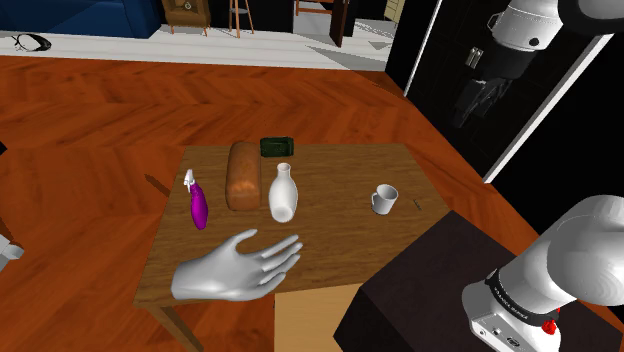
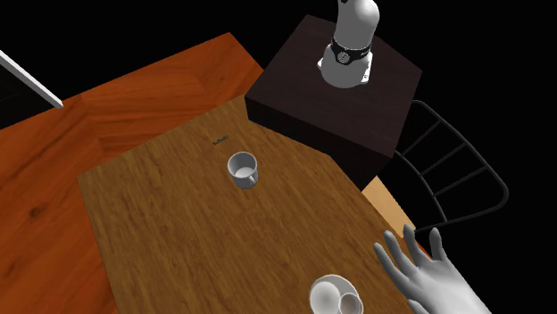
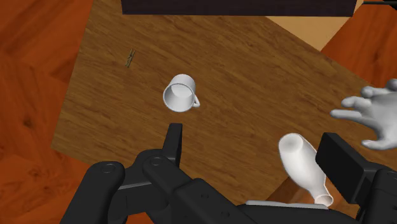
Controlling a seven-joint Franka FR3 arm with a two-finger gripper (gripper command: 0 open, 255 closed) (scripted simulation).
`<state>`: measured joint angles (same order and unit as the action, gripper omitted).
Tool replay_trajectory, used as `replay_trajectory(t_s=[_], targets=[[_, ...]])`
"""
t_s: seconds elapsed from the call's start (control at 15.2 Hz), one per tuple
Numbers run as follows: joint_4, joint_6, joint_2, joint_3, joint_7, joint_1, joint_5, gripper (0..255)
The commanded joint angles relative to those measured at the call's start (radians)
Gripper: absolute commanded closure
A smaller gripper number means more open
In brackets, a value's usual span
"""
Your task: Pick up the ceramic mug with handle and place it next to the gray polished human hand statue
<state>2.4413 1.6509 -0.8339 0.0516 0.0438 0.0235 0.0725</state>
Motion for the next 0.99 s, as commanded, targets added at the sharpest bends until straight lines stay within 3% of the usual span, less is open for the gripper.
replay_trajectory(t_s=[0.0, 0.46, 0.92], targets=[[0.000, 0.000, 0.000, 0.000, 0.000, 0.000, 0.000, 0], [0.150, 0.246, 0.092, 0.086, -0.064, -0.022, 0.035, 0], [0.232, 0.517, 0.279, 0.180, -0.138, -0.035, 0.054, 0]])
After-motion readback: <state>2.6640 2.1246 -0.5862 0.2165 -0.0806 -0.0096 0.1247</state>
